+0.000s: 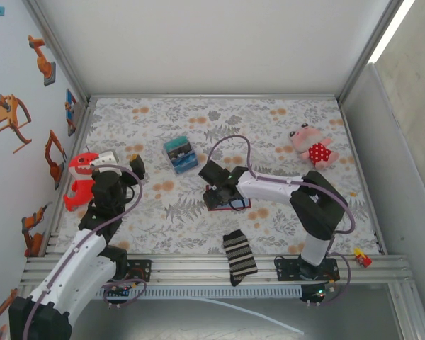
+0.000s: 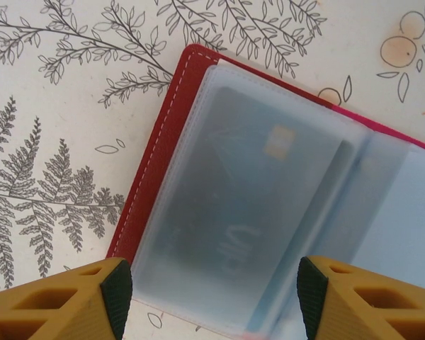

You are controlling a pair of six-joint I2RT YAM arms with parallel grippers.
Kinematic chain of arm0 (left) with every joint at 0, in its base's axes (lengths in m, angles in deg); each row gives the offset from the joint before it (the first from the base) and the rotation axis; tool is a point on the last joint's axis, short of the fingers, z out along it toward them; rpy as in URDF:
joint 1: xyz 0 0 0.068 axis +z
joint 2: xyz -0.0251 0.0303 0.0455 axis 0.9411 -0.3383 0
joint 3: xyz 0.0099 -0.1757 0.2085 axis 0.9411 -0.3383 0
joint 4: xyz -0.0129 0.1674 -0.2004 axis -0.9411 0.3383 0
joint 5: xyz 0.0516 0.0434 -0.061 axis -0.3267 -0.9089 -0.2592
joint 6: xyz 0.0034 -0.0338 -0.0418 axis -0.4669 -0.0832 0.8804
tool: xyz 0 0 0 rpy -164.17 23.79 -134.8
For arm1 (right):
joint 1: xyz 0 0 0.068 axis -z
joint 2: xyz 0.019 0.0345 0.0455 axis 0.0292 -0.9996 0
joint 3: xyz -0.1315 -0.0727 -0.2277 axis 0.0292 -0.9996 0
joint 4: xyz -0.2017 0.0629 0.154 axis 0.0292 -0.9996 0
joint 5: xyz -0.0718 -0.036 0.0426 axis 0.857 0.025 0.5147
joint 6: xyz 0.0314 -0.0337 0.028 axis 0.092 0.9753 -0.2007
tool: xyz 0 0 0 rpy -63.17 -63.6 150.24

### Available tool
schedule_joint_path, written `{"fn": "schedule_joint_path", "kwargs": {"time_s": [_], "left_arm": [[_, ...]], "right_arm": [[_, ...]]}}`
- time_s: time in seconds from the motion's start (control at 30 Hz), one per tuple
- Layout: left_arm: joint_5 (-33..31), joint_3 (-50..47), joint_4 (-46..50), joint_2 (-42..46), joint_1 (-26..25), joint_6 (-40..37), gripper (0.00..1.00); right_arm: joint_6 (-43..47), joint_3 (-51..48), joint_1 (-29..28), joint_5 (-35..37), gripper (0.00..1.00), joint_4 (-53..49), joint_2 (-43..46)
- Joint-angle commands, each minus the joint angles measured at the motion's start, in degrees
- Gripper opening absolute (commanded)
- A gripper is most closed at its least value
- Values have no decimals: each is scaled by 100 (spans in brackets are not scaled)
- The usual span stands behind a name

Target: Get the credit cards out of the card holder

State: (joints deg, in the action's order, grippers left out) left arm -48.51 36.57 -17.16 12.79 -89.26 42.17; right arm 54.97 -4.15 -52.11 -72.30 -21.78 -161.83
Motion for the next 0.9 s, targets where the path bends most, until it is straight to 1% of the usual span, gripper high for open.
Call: {"fn": "schedule_joint_path", "kwargs": {"time_s": [0.0, 0.2, 0.53, 0.87], "left_arm": [[-124, -11, -25, -55, 53, 186, 97], [-47, 6, -66, -194, 67, 235, 97], [-13, 154, 140, -320, 80, 422, 97], [154, 284, 331, -347, 84, 373, 97]], "right_arm": [[-47, 209, -44, 42, 63, -127, -110], [-62, 264, -47, -37, 64, -126, -242], [-86, 200, -71, -60, 65, -184, -365], [-127, 49, -71, 16, 60, -125, -433]]}}
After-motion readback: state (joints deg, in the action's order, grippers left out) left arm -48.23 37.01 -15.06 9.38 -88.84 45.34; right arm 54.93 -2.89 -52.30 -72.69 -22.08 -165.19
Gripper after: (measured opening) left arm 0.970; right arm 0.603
